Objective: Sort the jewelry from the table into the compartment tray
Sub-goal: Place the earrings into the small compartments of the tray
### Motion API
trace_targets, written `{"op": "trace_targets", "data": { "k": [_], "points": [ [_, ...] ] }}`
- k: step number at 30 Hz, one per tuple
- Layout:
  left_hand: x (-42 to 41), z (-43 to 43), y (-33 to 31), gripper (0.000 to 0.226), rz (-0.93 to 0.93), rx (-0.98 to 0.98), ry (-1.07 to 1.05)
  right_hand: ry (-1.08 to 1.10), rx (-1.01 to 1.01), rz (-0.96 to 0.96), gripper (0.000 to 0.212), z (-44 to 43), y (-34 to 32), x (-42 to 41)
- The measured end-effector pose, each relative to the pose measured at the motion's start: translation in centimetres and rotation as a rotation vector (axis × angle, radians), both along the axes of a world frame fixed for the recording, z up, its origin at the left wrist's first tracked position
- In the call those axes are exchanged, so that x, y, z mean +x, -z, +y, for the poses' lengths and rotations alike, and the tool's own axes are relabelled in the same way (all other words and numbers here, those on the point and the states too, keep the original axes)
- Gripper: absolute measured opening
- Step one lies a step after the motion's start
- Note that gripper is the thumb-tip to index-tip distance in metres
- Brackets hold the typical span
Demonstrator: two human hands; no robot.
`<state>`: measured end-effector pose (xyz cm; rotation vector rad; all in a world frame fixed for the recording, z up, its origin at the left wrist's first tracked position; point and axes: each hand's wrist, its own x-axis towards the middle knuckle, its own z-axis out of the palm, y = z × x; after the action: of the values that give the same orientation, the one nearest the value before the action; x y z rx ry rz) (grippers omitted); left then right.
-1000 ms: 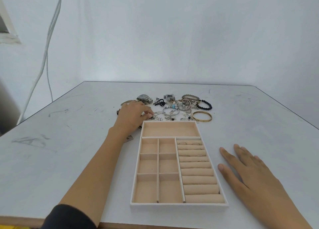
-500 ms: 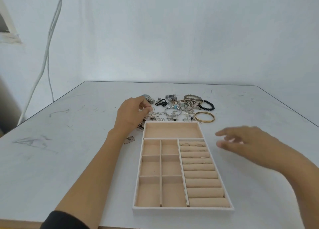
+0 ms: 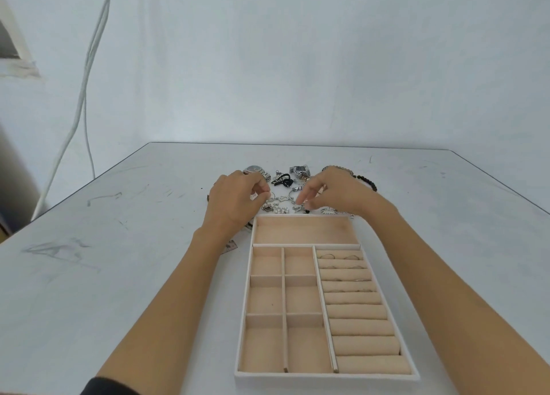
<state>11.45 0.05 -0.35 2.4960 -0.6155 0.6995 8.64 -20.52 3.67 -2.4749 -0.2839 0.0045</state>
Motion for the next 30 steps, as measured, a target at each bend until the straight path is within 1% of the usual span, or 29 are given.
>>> {"op": "trace_targets", "data": {
  "k": [2, 4, 9, 15, 17, 25, 28, 30],
  "points": [
    [0.0, 0.0, 0.0, 0.005, -0.004, 0.015, -0.001, -0.026, -0.067, 0.044, 0.019, 0.8, 0.4, 0.6],
    [-0.1, 0.1, 0.1, 0.005, -0.001, 0.013, -0.003, 0.013, -0.103, 0.053, 0.02, 1.0, 1.0, 1.3],
    [-0.3, 0.0, 0.0, 0.005, 0.006, -0.004, 0.0, 0.142, -0.046, -0.046, 0.013, 0.0, 2.3, 2.0],
    [-0.4, -0.1, 0.0, 0.006, 0.028, -0.008, 0.005, 0.199, 0.087, -0.103, 0.009, -0.7, 2.6, 2.2],
    [-0.5, 0.0, -0.1, 0.007, 0.034, -0.011, -0.003, 0.202, 0.062, -0.108, 0.01, -0.9, 2.6, 2.1],
    [-0.6, 0.1, -0.3, 0.009, 0.047, 0.009, -0.009, 0.268, -0.045, -0.106, 0.031, -0.9, 3.2, 2.0],
    [-0.6, 0.2, -0.3, 0.009, 0.056, 0.012, -0.002, 0.256, -0.133, -0.078, 0.04, -0.9, 3.2, 2.0],
    [-0.6, 0.2, -0.2, 0.008, 0.074, 0.008, 0.006, 0.234, -0.113, -0.05, 0.044, -1.1, 3.1, 1.9]
  ]
}}
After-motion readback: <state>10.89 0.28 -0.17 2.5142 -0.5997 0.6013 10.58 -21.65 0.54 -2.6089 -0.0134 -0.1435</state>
